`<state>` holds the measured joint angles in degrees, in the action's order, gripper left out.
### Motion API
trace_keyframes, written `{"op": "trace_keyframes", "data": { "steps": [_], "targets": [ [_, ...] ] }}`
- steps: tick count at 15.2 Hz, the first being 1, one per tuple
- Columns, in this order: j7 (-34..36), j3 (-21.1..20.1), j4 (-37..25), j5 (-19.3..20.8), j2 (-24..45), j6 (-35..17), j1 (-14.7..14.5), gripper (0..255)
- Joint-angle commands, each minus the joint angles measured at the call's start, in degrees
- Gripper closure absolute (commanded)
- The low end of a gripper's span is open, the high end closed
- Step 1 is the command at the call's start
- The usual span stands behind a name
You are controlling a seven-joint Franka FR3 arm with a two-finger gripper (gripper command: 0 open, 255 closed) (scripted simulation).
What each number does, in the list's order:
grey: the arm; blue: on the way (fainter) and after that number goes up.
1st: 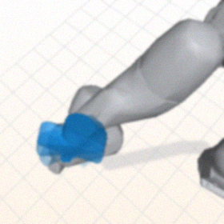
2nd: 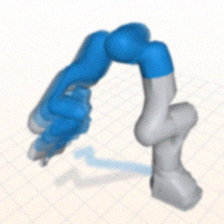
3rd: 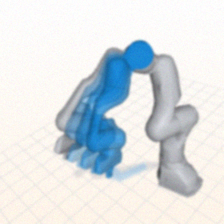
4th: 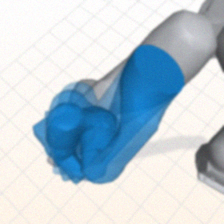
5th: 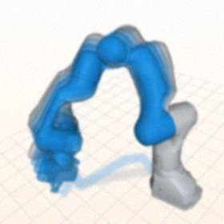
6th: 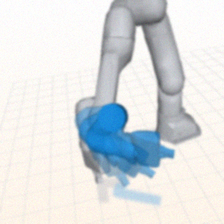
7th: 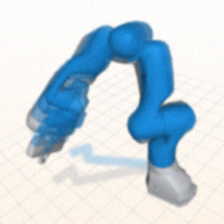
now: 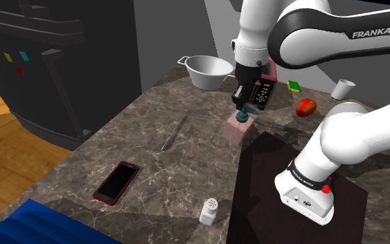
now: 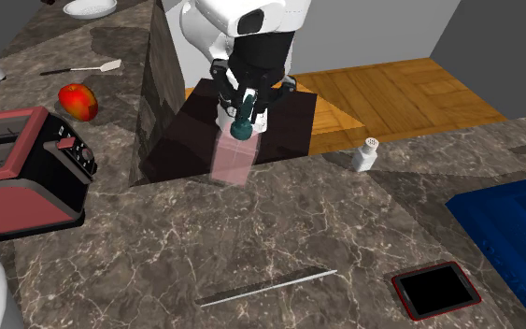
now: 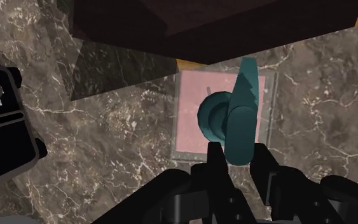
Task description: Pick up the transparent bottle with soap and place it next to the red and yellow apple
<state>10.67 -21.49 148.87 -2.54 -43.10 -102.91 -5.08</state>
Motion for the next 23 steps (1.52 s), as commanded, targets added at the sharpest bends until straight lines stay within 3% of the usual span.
{"op": "trace_keyframes", "data": {
  "steps": [1, 23],
  "targets": [
    [-0.34, 0.37, -1.63, 0.3, -0.04, 1.66, 0.21, 255],
    [-2.66, 2.73, -19.27, 2.46, 1.35, 17.71, 1.69, 255]
  ]
}}
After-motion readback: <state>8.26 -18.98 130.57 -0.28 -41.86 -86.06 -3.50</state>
